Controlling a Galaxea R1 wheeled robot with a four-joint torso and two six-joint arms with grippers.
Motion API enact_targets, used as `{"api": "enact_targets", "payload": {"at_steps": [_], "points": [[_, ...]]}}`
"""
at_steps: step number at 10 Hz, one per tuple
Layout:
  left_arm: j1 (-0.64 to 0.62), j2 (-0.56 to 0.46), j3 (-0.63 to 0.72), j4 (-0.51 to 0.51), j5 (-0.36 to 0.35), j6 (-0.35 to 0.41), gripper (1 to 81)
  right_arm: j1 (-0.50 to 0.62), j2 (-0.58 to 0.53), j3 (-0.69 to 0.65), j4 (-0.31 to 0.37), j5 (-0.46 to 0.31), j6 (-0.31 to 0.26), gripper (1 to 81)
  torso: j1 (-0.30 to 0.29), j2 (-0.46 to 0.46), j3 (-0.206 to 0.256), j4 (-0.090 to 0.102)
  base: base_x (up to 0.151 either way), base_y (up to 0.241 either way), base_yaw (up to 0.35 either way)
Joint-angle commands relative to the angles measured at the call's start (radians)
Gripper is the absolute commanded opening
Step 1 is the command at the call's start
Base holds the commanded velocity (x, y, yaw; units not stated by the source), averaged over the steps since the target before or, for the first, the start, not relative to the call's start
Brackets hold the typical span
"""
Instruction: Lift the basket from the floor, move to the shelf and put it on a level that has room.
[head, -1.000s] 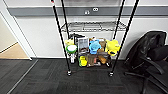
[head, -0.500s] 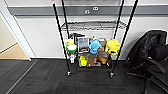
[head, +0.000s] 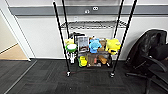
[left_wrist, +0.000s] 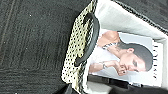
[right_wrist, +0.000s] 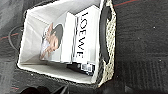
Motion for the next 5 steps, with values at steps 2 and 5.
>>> {"api": "enact_targets", "payload": {"at_steps": [2,5], "points": [[-0.134,-0.020,0.006,-0.009,0.070,-0.005,81.1,0.113,-0.018,0.012,0.013,-0.049,0.026,81.1,0.083,-0.130,-0.121,0.000,0.000,0.000,0.000],[-0.182,-0.007,0.006,-0.005,0.102,-0.006,81.1,0.168,-0.020,0.013,0.013,-0.049,0.052,81.1,0.138,-0.214,-0.095,0.000,0.000,0.000,0.000]]}}
